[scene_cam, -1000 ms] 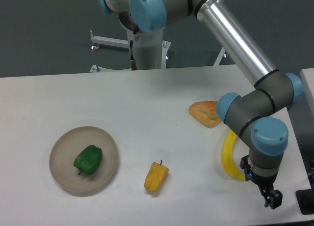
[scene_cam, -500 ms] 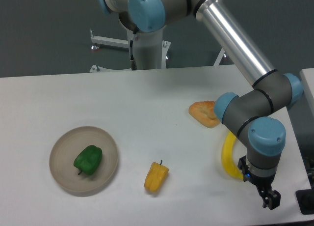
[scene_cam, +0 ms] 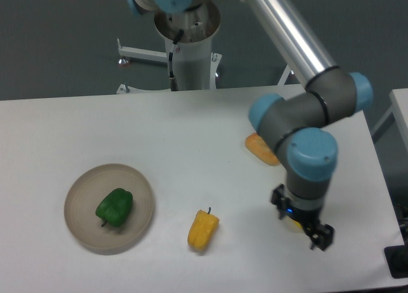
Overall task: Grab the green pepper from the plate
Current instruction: 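Move the gripper over the plate above the green pepper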
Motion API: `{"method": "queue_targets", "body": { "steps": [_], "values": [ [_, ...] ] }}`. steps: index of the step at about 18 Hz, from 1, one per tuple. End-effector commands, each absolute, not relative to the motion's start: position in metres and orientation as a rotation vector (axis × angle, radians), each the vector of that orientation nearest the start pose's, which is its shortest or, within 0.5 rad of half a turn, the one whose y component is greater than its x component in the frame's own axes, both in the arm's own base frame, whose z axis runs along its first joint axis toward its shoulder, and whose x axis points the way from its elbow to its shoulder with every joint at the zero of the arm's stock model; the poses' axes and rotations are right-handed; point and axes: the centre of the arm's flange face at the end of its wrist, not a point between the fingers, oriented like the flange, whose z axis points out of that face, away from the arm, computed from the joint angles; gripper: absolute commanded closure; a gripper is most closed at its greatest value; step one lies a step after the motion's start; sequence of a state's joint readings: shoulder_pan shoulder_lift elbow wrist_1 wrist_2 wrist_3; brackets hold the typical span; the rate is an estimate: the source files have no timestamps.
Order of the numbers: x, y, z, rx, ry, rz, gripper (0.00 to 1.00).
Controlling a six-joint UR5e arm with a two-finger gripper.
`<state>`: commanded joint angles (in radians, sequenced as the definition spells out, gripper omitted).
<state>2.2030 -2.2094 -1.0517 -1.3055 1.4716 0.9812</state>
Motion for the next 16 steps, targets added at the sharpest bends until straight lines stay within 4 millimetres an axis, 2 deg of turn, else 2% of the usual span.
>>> {"method": "queue_targets", "body": {
  "steps": [1, 2, 4, 7, 10, 13, 14, 16],
  "values": [
    [-0.315, 0.693, 0.381, -2.898, 0.478, 0.003, 0.00],
    [-0.288, 0.694, 0.386, -2.866, 0.429, -0.086, 0.00],
    [-0.257, 0.689, 0.387, -2.853, 0.356, -0.170, 0.00],
    [-0.189, 0.699, 0.370, -2.875, 0.251, -0.254, 0.00],
    [-0.148, 0.707, 0.362, -2.878, 0.154, -0.263, 0.00],
    [-0.114, 0.701, 0.329, -2.880, 0.178, -0.269, 0.00],
    [-0.108, 0.696, 0.327, -2.868, 0.187, -0.257, 0.00],
    [-0.100, 0.687, 0.311, -2.864, 0.199, -0.253, 0.00]
  ]
}}
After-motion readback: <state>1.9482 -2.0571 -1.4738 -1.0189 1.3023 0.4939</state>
